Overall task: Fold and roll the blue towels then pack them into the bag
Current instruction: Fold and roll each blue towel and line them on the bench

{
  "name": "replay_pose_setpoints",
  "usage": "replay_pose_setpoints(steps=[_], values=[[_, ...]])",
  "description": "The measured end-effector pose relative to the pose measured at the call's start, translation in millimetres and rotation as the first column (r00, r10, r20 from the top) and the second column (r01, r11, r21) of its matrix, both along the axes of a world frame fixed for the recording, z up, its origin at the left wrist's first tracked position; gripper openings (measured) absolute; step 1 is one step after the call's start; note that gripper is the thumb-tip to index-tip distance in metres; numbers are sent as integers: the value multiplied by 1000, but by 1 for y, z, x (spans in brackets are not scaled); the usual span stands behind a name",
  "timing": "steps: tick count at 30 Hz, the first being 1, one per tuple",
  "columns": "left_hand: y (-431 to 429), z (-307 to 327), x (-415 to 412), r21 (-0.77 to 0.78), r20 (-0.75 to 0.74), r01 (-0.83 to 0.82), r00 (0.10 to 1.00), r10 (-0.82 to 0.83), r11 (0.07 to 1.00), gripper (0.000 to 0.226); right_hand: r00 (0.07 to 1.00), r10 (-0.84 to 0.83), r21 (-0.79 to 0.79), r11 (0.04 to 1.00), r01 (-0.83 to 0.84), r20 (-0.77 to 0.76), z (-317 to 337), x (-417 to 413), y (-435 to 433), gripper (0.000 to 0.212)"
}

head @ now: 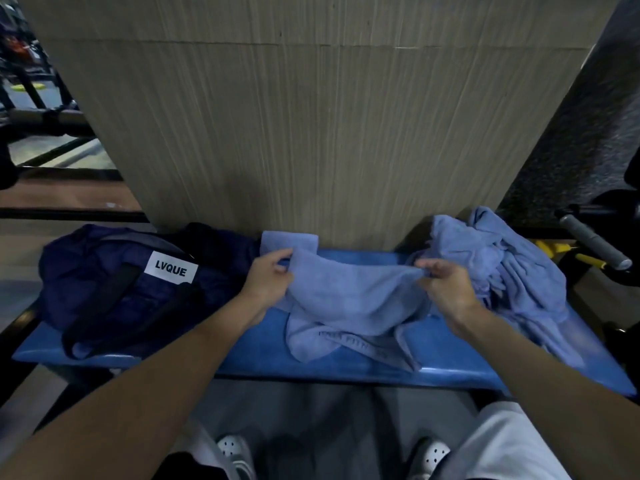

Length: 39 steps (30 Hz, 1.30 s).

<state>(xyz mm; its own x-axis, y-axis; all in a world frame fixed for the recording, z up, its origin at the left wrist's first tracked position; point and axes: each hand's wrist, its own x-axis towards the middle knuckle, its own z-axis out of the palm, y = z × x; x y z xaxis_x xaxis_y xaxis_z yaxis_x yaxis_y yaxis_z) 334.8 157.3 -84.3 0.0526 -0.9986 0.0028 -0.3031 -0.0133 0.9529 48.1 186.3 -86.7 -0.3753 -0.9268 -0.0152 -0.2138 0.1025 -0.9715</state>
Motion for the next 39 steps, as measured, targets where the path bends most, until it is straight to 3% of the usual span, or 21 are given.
replay_pose_setpoints(steps=[3,6,8,10,13,15,19,22,29,35,39], values=[[4,-36,2,88,44,-25,999,21,996,42,995,3,47,999,2,-95,-27,1,2,23],[5,-68,3,125,125,-55,991,39,991,11,992,11,54,999,-4,-129,-42,1,4,24],[7,-83,0,189,153,-47,988,17,981,21,989,12,61,998,-3,-150,-48,-1,4,25],[9,-91,-3,244,165,4,985,-46,970,16,985,21,106,994,-3,-170,-51,-6,6,26],[8,-100,-1,224,280,29,956,-93,974,18,978,23,148,989,9,-208,-59,-12,10,28],[6,-105,4,237,341,-24,938,-60,971,31,965,29,189,982,22,-260,-63,-13,14,32],[7,-105,5,276,381,-60,923,-52,959,53,984,66,319,948,-10,-168,-69,-17,23,35],[1,-98,5,182,283,-52,959,-1,982,42,961,133,292,955,-58,-241,-62,-21,23,34],[-29,4,6,-192,41,-153,986,164,969,27,985,-18,-32,999,13,-170,16,-23,9,15],[-35,101,13,-334,-87,-197,980,178,922,14,985,-46,-235,972,5,-168,82,-30,1,21],[-32,133,18,-374,-107,-185,982,156,909,11,966,-26,-282,958,-49,-256,108,-31,4,28]])
